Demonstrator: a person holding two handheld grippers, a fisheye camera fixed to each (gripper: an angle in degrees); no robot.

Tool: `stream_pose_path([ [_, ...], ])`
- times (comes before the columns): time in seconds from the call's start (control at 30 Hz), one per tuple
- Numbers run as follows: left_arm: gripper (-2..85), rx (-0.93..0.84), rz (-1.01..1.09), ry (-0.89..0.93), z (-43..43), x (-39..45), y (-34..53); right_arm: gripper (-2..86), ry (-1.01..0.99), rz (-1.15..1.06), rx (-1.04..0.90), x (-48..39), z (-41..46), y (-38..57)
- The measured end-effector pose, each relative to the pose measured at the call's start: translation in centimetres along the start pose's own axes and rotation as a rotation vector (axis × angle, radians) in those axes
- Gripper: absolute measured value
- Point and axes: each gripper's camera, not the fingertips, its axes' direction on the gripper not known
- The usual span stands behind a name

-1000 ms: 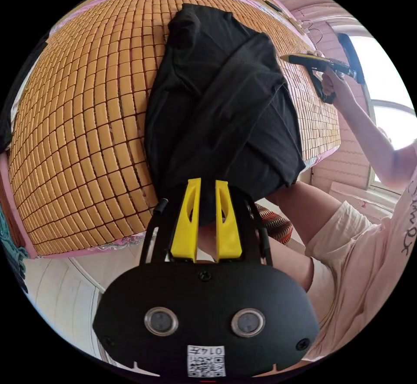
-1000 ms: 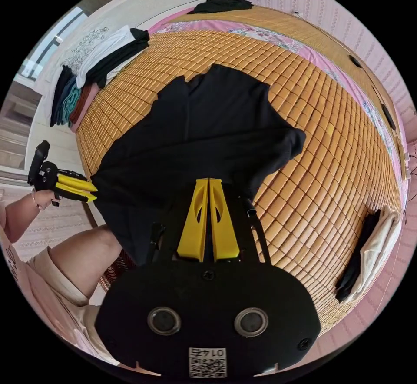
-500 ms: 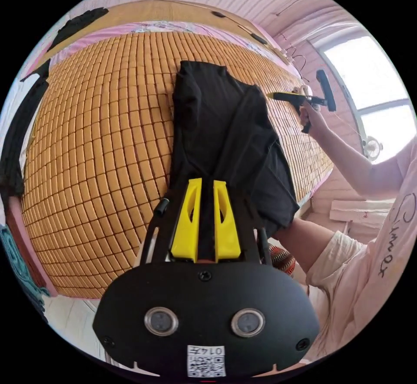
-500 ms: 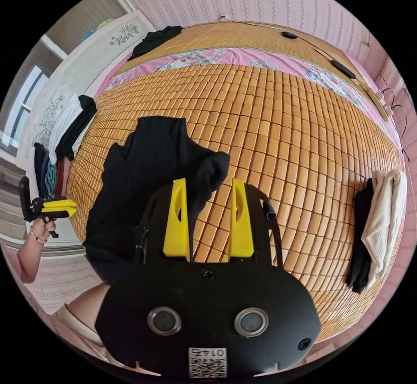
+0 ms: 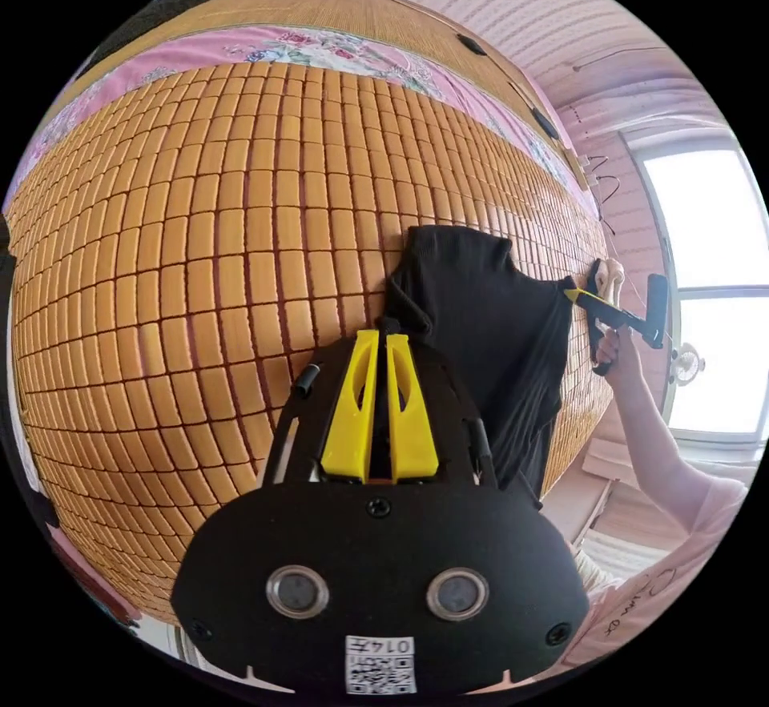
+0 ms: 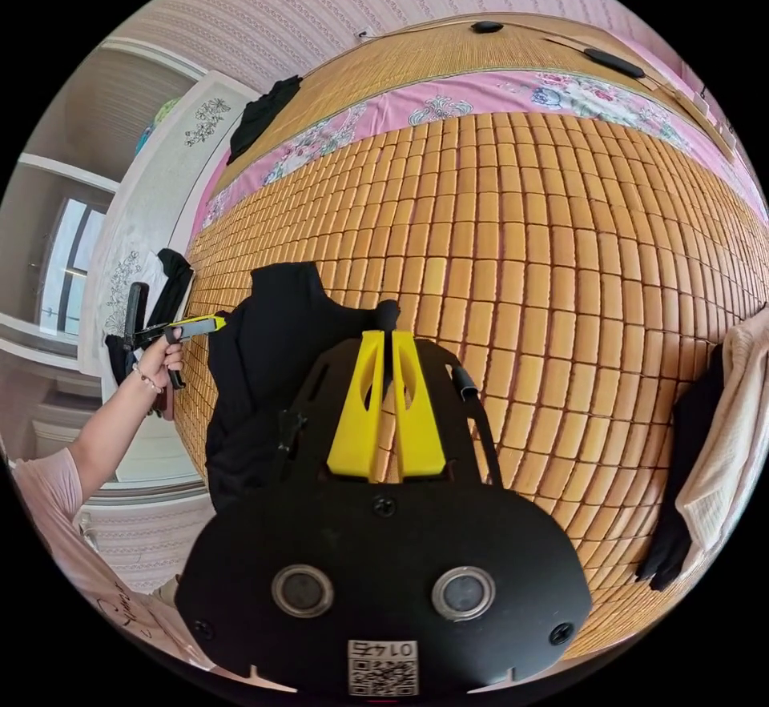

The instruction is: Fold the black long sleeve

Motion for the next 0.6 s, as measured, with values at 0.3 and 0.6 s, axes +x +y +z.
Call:
stream_pose_path([
  [0.3, -0.9, 0.246, 0.064, 0.068, -6.7, 1.4, 4.6, 0.8, -0.026, -0.061, 0.126, 1.0, -4.1, 1.8],
  [0.6, -0.9, 0.216, 0.368, 0.165, -14.2, 5.1, 23.0, 1.1, -0.189, -0.339, 0.14, -5.5, -9.3, 17.9],
])
